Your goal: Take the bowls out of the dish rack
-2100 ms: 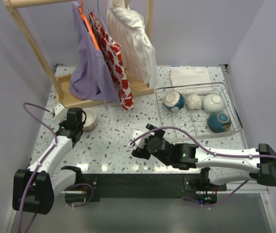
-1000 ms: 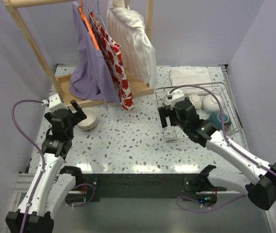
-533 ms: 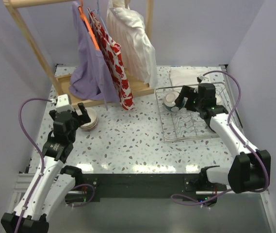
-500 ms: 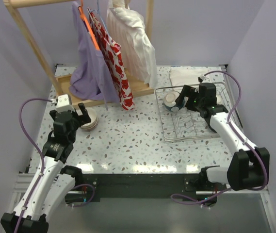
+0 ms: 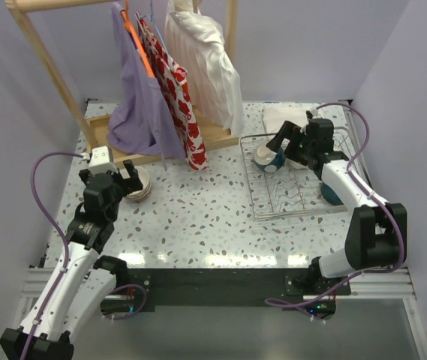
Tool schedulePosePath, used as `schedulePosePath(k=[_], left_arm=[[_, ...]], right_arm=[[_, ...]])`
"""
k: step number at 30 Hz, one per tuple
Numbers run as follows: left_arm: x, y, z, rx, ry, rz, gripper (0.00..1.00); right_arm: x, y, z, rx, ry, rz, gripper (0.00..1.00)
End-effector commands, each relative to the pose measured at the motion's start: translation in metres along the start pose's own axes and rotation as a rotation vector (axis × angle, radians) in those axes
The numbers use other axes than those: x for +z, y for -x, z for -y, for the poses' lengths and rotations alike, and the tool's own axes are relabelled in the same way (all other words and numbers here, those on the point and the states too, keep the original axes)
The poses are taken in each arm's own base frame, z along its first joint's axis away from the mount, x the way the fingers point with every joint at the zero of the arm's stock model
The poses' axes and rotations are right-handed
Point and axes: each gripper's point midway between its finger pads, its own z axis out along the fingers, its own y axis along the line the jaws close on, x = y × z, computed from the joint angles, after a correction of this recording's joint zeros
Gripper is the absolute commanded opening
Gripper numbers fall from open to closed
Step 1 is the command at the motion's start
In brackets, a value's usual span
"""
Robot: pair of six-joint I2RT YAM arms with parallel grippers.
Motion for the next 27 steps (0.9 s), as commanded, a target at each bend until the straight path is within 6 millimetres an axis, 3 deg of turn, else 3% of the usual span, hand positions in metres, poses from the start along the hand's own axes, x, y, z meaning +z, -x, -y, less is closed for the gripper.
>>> schedulePosePath(k=[1,19,27], left_arm=[[0.002,0.006,0.007,0.010,-0.031,0.032,0.99],[0.005,0.003,0.009,0.014,-0.040,0.021,0.99],[0.005,0.003,0.009,0.014,-0.041,0.019,0.99]], right_arm=[[0.005,0.016,-0.001,0.048,0.002,0.049,0.99],[0.030,-0.009,0.014,0.089,-0.017,-0.056,0.99],[0.032,-0.009,0.015,0.081,-0.017,-0.052,0.97]])
